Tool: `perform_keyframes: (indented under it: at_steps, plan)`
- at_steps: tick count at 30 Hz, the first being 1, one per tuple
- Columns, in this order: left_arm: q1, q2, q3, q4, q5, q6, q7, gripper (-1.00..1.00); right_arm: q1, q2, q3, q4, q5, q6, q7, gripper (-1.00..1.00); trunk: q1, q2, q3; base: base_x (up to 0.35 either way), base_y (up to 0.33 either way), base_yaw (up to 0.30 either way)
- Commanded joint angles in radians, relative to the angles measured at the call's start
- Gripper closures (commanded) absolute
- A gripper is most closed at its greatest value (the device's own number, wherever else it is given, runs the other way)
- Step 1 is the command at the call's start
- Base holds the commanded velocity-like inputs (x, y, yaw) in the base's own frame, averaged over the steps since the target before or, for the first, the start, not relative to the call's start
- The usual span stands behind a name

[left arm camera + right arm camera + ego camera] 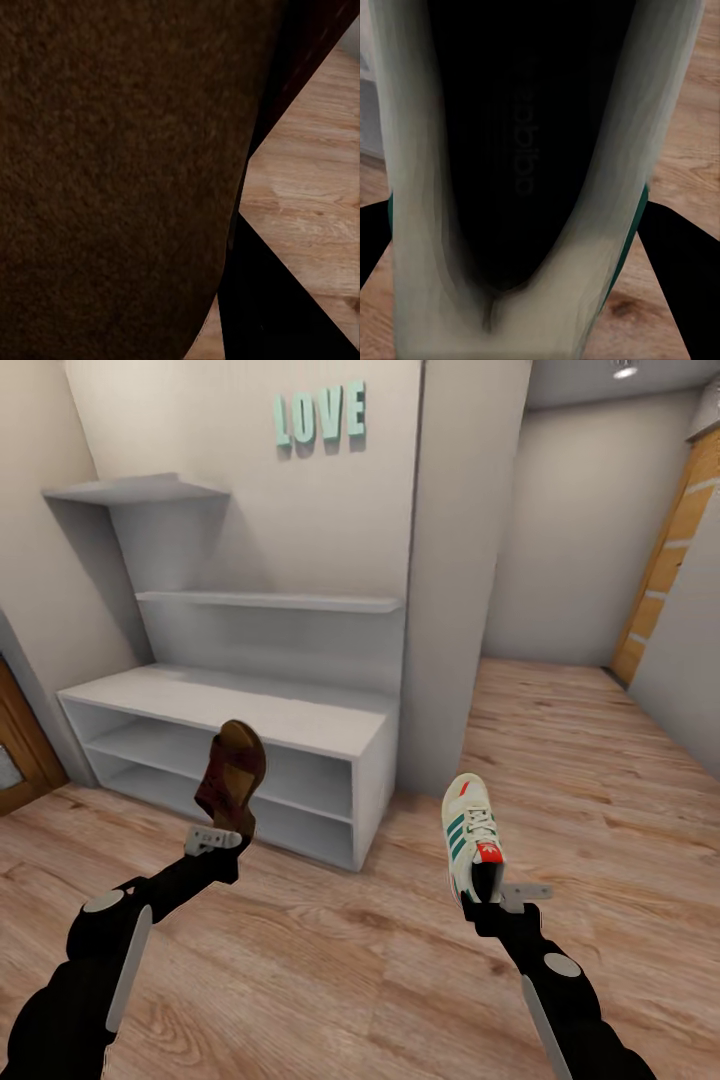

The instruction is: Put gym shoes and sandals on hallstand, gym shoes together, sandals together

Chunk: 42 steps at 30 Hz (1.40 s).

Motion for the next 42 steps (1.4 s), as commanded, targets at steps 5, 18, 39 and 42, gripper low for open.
perform_keyframes:
  at_steps: [5, 18, 39, 42]
  plan:
    - [-0.001, 0.000, 0.003, -0.001, -0.005, 0.004, -0.008, 1.00, 0.000, 0.000, 0.000, -0.002, 0.000, 0.006, -0.001, 1.00, 0.000, 0.000, 0.007, 0.000, 0.310, -0.060]
    - [0.000, 0.000, 0.004, 0.001, -0.005, 0.004, -0.008, 1.00, 0.000, 0.000, 0.000, -0.002, 0.000, 0.006, -0.001, 1.00, 0.000, 0.000, 0.025, 0.000, 0.314, -0.055]
    - [0.000, 0.000, 0.005, 0.001, -0.006, 0.004, -0.008, 1.00, 0.000, 0.000, -0.002, -0.002, 0.000, 0.006, -0.001, 1.00, 0.000, 0.000, 0.028, 0.000, 0.318, -0.015]
    - [-0.001, 0.000, 0.005, 0.001, -0.005, 0.004, -0.008, 1.00, 0.000, 0.000, -0.003, -0.002, 0.000, 0.006, -0.001, 1.00, 0.000, 0.000, 0.031, 0.000, 0.318, -0.195]
